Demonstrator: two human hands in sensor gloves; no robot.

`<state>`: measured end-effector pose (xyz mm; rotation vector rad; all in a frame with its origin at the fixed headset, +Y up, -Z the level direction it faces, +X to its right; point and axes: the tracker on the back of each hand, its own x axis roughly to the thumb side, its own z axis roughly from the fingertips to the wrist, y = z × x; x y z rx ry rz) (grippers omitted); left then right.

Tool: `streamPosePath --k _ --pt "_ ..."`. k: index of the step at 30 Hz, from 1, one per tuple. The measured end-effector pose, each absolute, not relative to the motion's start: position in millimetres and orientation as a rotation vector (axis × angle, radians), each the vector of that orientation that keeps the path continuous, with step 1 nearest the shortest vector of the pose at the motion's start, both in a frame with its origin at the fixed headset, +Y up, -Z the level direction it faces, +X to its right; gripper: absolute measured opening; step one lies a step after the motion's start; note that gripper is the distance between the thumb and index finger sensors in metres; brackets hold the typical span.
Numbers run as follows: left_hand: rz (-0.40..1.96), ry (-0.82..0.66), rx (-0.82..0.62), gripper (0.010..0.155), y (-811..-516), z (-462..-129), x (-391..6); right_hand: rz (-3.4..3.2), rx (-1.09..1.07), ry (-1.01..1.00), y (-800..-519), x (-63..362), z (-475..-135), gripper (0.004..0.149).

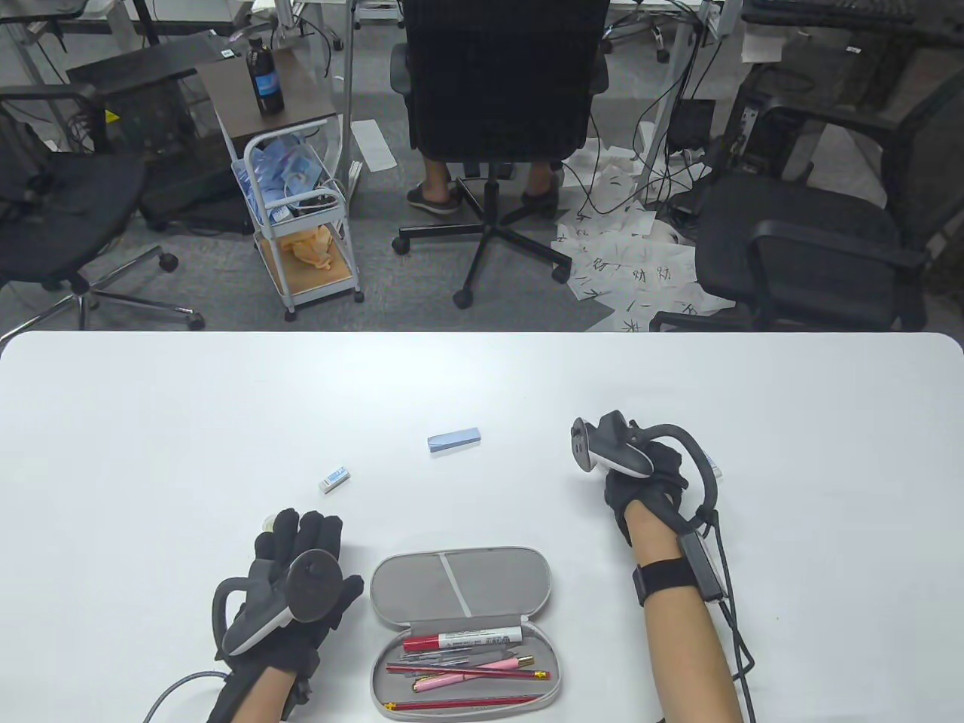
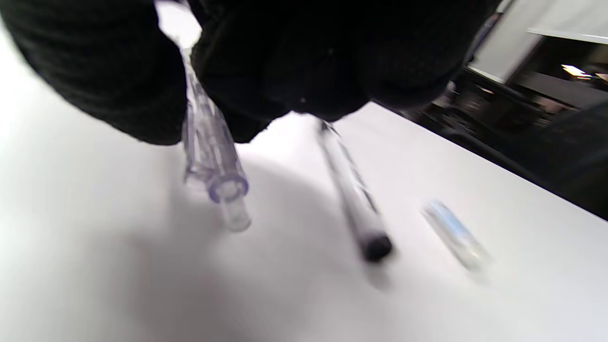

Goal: Pack double-layer zippered pencil case

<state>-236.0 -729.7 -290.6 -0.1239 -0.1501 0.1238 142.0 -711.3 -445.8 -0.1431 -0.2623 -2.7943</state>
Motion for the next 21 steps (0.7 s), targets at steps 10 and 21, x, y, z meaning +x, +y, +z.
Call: streamPosePath --k 10,21 --pt "0.058 -0.139 -0.102 0.082 -729 -289 -232 -2.747 -1.104 -0.101 -688 40 -330 0.049" --pt "0.033 -0.137 -0.099 0.083 -730 -287 -229 -2.540 -1.317 -0.197 -716 1 -275 0.047"
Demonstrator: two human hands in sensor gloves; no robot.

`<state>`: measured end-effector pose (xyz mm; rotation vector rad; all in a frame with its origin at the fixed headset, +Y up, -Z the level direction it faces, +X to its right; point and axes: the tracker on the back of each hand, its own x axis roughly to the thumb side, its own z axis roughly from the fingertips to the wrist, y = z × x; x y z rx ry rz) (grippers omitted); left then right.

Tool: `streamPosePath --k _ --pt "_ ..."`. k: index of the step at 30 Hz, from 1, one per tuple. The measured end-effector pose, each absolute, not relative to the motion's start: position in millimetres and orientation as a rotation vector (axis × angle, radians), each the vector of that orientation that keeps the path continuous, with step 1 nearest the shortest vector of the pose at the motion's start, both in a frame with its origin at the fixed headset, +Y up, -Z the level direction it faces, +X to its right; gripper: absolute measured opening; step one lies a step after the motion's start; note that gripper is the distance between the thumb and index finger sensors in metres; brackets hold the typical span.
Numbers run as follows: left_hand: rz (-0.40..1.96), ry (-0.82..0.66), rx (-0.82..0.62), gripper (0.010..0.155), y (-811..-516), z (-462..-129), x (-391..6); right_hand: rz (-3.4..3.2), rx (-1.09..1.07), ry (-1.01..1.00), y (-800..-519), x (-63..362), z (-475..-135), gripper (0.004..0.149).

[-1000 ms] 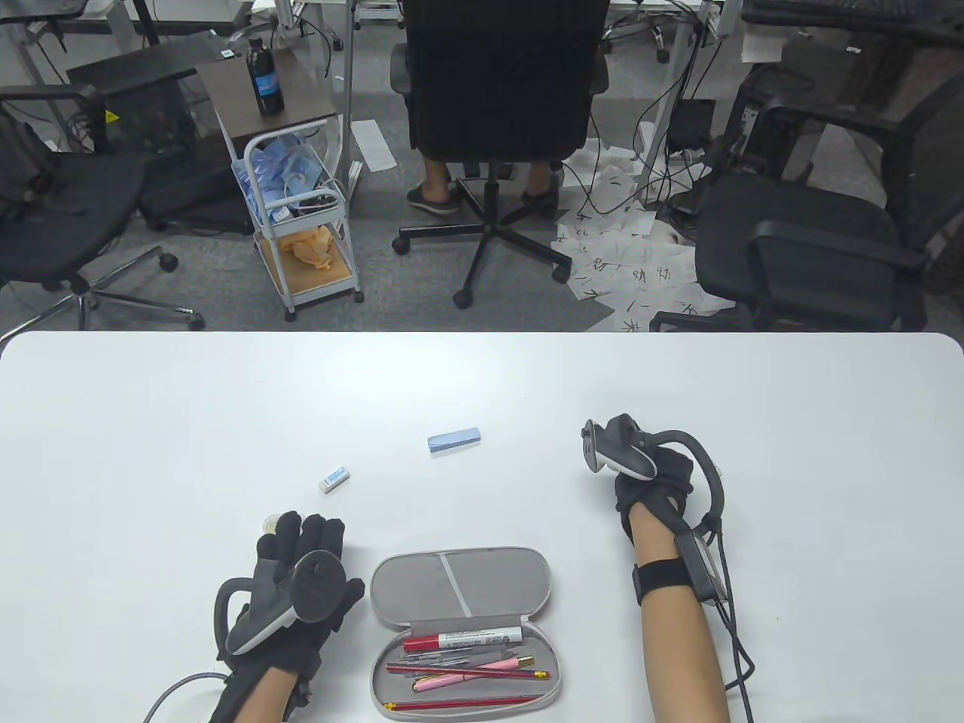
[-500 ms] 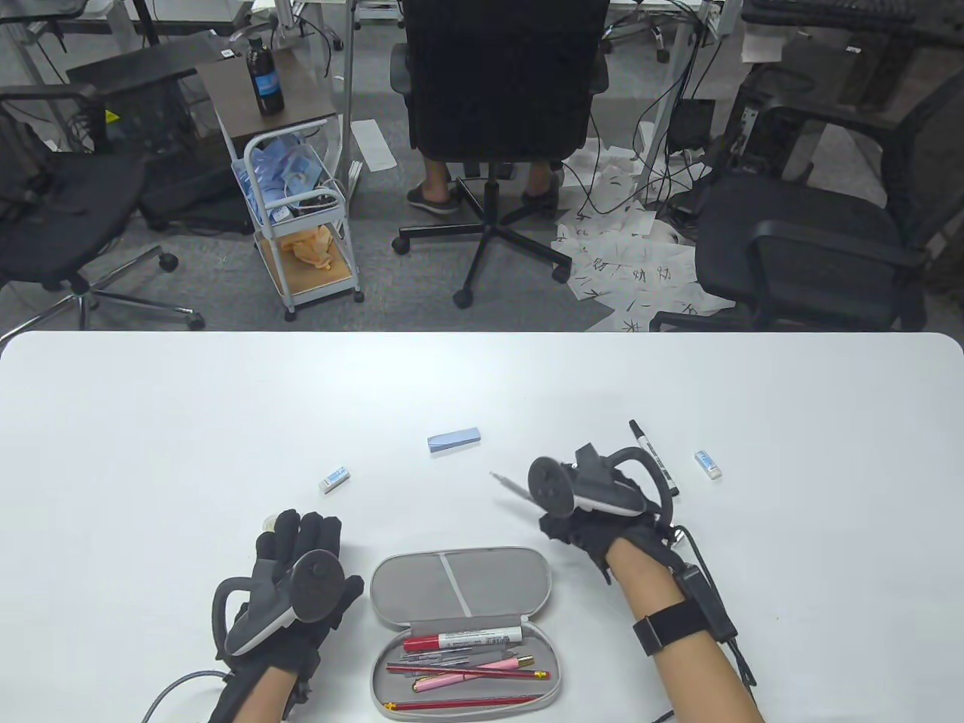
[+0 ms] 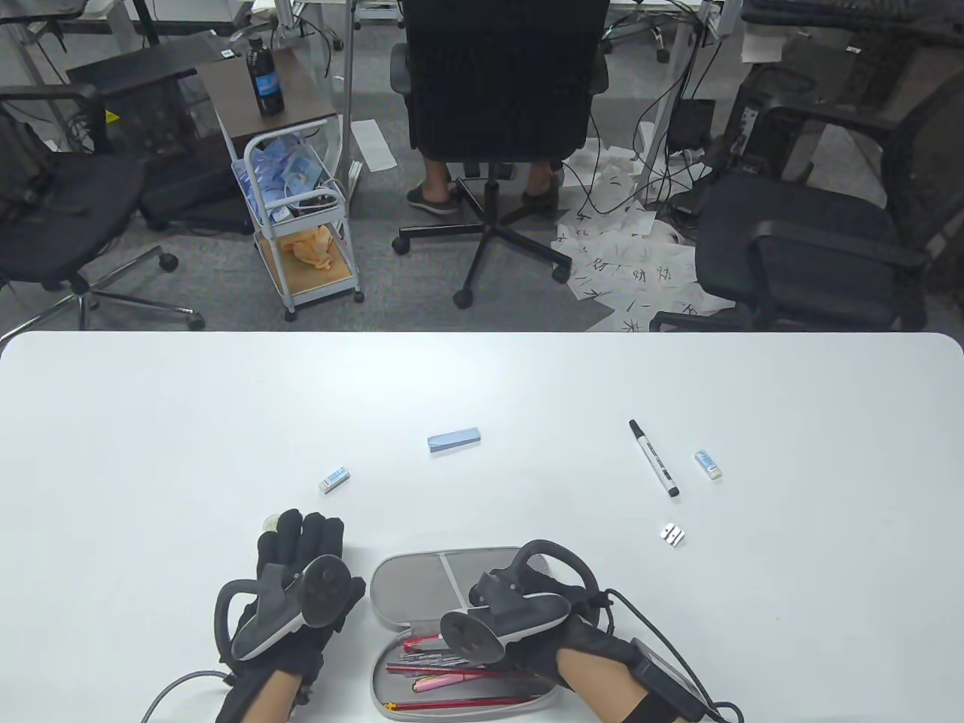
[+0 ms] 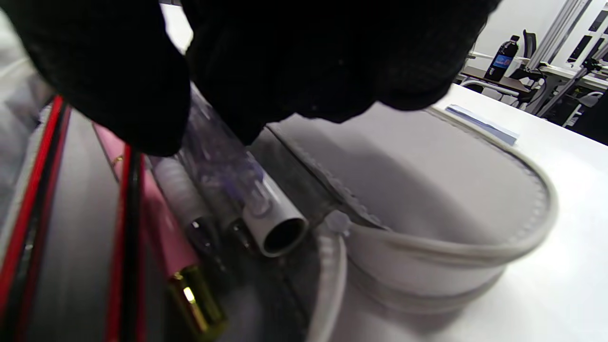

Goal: Pack double-layer zippered pencil case

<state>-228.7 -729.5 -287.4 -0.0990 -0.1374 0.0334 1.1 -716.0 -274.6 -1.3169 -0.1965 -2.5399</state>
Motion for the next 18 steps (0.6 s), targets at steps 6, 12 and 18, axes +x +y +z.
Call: streamPosePath --k 6,12,18 --pt "0.035 -0.138 -0.098 0.083 -729 -288 -228 -2.809 -1.212 0.045 -697 14 -291 0.050" --pt "0.042 -0.137 -0.101 0.083 -730 -287 -228 -3.084 -0.231 0.251 -673 102 -387 0.046" --pt "0.075 -0.115 -0.104 0.083 -729 -289 -233 -2.903 0.391 -0.104 -714 199 -449 0.054"
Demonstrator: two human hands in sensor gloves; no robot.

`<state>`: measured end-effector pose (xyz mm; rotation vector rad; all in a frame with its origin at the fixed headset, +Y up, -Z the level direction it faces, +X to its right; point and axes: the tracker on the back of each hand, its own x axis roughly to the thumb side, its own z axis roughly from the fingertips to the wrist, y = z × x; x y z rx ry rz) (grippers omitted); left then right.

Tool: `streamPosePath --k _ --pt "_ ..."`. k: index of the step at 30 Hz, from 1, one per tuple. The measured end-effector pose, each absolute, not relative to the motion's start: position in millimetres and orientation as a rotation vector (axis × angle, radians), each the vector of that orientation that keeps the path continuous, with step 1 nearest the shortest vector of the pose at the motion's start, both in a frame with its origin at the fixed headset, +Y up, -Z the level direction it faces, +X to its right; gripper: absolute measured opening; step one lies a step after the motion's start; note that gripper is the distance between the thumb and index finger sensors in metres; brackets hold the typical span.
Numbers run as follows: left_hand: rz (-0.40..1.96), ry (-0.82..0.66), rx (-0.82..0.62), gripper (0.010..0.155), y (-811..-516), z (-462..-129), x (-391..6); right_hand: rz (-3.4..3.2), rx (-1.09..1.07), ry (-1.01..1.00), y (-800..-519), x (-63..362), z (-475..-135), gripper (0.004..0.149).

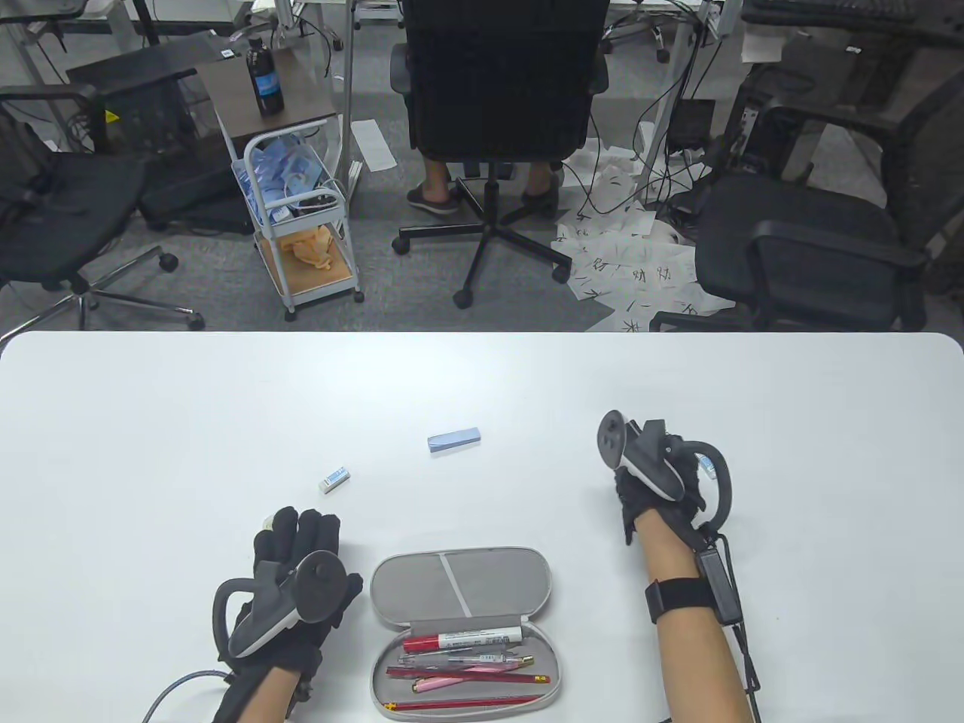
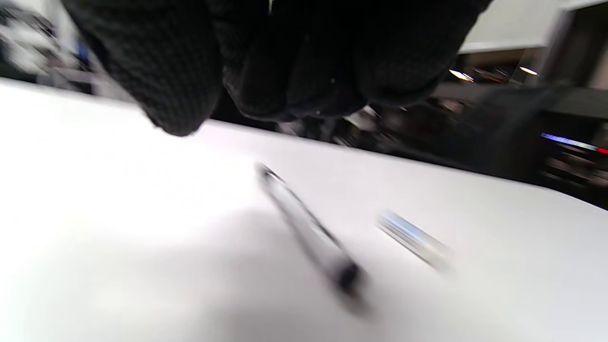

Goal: Pack double-layer zippered pencil case

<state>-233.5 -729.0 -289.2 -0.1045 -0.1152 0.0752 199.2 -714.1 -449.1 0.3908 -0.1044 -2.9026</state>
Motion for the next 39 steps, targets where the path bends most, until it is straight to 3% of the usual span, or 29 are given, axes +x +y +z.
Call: streamPosePath --k 2,10,14,19,27,33,39 --pt "0.079 -0.115 -0.104 0.083 -728 -289 -234 -2.846 0.487 -0.191 -726 212 -456 0.055" --pt "0.098 -0.129 -0.104 0.083 -728 -290 -234 -2.723 0.529 -0.353 -752 218 -469 0.047" --pt "0.104 -0.128 -0.108 0.083 -728 -290 -235 -2.759 0.504 -0.401 -752 217 -472 0.045" --pt "0.107 -0.126 -0.110 0.083 -728 -289 -235 -2.834 0.386 -0.245 -744 206 -465 0.048" --pt "0.100 -0.123 -0.105 0.082 -725 -288 -236 -3.152 -0.225 0.078 -694 145 -398 0.048" --pt "0.079 -0.122 -0.095 0.082 -723 -286 -235 -3.116 -0.760 -0.024 -689 92 -332 0.048" --pt "0.066 -0.126 -0.091 0.082 -721 -282 -232 -2.870 -1.008 -0.266 -711 53 -291 0.048"
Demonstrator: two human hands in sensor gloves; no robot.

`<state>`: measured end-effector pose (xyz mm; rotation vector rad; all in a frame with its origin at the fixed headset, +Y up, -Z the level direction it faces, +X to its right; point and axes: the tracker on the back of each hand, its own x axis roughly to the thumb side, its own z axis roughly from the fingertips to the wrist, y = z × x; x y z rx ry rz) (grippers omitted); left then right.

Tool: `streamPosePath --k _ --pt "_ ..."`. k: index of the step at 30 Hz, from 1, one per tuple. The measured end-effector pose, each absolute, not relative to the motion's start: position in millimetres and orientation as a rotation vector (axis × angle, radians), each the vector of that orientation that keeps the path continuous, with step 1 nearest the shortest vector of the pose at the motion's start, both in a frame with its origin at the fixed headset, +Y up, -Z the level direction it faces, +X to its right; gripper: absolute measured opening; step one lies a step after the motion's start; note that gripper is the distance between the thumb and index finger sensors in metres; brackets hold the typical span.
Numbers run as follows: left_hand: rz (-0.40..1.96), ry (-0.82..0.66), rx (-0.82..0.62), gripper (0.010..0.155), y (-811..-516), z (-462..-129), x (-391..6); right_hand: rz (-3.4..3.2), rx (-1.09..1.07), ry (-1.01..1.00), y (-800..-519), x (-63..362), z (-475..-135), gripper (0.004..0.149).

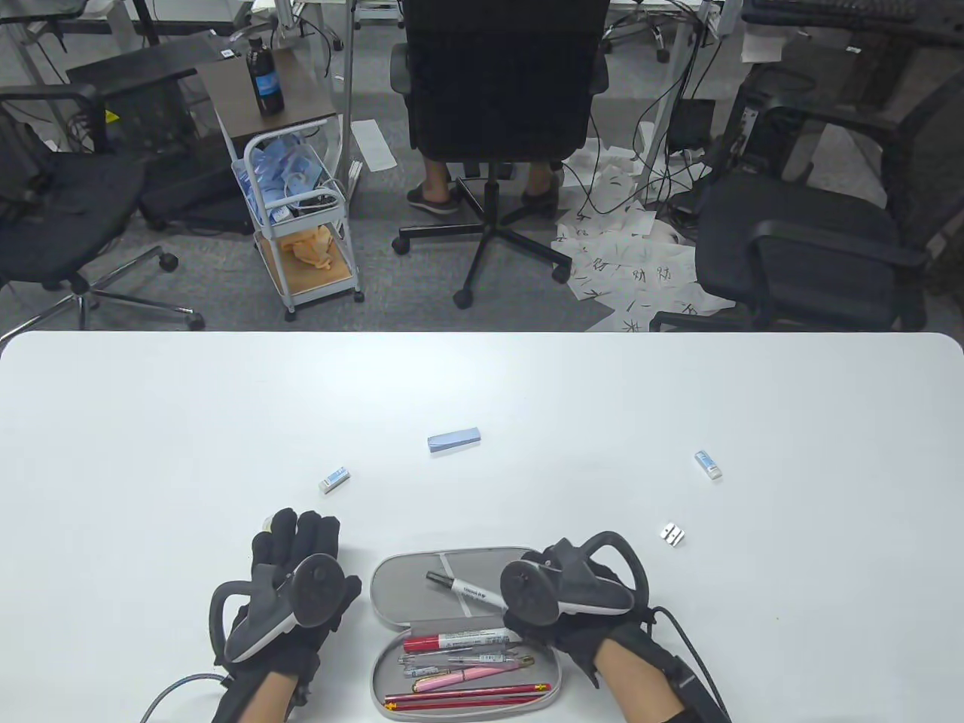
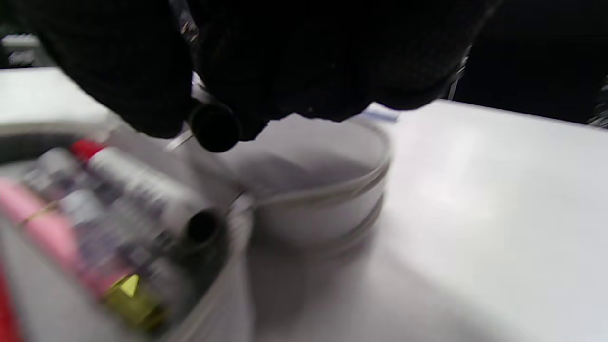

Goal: Pack double-layer zippered pencil case

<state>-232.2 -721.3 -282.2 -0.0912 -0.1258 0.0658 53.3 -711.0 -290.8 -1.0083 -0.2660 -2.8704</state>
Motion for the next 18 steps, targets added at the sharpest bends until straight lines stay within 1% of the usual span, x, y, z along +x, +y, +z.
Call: streamPosePath --k 4,7,9,13,15,18 --pt "0.058 -0.130 -0.096 0.082 -722 -280 -231 -2.822 -1.103 -0.359 -717 36 -279 0.047" --pt "0.053 -0.129 -0.094 0.082 -722 -280 -230 -2.758 -1.129 -0.442 -721 25 -272 0.046" --pt "0.050 -0.127 -0.090 0.082 -721 -280 -231 -2.729 -1.150 -0.402 -725 20 -269 0.045" --pt "0.049 -0.128 -0.090 0.081 -721 -280 -231 -2.744 -1.204 -0.413 -727 18 -266 0.046" --pt "0.049 -0.128 -0.092 0.081 -721 -280 -231 -2.757 -1.181 -0.369 -726 22 -268 0.045" --pt "0.053 -0.130 -0.090 0.081 -721 -281 -231 -2.806 -1.124 -0.274 -719 29 -274 0.052"
